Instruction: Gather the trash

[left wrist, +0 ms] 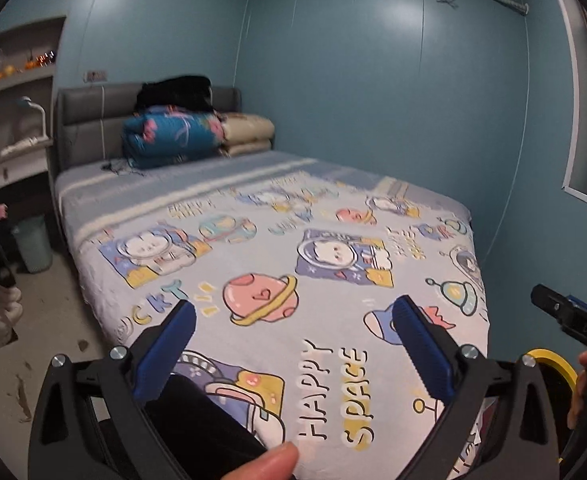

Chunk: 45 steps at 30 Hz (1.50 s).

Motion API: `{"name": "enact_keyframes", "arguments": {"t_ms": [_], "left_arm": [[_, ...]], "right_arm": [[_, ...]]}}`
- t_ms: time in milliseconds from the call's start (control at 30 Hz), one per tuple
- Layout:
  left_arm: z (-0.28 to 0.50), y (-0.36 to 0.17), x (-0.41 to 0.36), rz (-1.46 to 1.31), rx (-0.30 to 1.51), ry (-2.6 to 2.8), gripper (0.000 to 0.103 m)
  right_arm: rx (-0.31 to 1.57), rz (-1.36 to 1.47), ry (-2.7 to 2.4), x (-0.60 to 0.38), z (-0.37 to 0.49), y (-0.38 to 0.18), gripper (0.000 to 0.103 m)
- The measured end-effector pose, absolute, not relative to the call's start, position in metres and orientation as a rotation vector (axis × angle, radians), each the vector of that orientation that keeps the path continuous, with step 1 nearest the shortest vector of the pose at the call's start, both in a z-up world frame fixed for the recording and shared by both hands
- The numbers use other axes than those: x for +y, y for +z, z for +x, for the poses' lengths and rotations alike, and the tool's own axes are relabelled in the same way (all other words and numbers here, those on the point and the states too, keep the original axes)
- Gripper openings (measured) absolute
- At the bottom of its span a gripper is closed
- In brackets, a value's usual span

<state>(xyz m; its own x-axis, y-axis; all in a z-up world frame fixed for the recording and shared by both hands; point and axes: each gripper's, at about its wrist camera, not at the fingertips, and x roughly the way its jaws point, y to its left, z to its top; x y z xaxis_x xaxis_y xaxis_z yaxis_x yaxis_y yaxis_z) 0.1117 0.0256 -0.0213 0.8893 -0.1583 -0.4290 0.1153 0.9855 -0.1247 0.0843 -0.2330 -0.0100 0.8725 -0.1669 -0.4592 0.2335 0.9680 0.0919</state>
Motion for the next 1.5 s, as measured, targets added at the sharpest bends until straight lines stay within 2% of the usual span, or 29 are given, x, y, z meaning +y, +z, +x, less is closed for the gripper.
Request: {"name": "enact_keyframes", "arguments": {"t_ms": [167,567,1500], "left_arm": [[0.080,-0.002,0.023,-0.100,0.377,-0.125,0.095],[0.036,0.004,0.011,-0.109,0.314,-0.112,0.095],[0.029,0.001,0.006,-0.092,0.331,-0.105,0.095]], "right_arm": [[0.371,0.132,-0.242,-0.218,0.063,-0.006,0.095],[0.335,0.088,-0.337,-0.208,0.034,-0.018,0.095],[0.336,0.116,-0.344,-0.204,0.029,-0.024,0.095]]}}
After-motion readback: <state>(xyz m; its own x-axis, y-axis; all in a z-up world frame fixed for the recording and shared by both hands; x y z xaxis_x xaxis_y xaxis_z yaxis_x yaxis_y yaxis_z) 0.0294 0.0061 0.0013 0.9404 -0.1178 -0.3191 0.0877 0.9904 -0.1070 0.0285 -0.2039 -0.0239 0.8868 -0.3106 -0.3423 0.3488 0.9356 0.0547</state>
